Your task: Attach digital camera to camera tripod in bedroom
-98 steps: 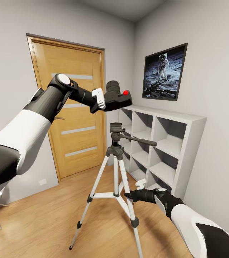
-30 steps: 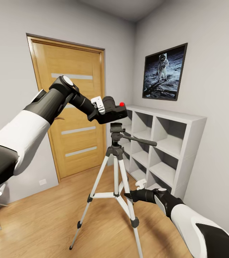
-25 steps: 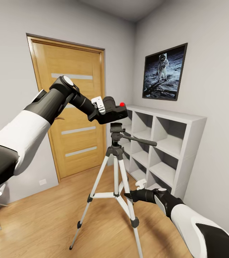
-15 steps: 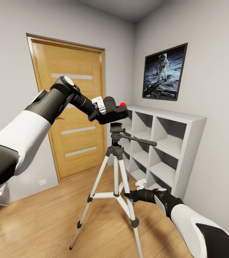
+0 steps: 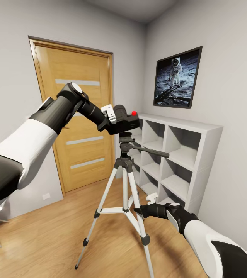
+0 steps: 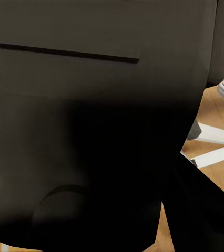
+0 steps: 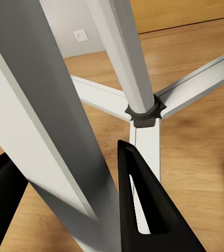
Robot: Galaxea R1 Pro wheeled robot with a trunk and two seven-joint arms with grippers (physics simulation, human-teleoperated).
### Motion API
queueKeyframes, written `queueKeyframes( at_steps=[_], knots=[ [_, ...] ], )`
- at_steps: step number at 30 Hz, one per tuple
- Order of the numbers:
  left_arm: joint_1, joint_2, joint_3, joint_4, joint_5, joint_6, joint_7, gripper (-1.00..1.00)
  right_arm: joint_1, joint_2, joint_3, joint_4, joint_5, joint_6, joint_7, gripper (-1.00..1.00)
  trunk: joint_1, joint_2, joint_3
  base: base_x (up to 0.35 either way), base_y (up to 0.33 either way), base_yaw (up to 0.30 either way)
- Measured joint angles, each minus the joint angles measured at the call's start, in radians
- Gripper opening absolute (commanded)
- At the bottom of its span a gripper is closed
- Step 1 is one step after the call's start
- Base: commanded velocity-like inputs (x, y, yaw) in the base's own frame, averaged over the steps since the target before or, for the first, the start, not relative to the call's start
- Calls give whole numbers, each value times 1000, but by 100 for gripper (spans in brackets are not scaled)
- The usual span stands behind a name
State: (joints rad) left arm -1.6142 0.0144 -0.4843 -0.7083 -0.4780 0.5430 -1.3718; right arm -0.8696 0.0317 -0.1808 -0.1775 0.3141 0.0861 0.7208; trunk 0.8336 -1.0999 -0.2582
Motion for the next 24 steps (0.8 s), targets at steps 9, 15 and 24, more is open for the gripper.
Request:
queueKeyframes(
  at_steps=[9,15,24],
  knots=[
    [0,-6,-2,1,0,0,0,-100,0,0,0,0,0,0,0,-100,0,0,0,0,0,0],
    [0,-8,-2,1,1,0,0,-100,0,0,-1,0,1,0,0,-100,0,0,0,0,0,0],
    [0,-7,-3,3,-4,-1,0,-100,0,0,0,0,1,0,1,-100,0,0,0,0,0,0]
  ],
)
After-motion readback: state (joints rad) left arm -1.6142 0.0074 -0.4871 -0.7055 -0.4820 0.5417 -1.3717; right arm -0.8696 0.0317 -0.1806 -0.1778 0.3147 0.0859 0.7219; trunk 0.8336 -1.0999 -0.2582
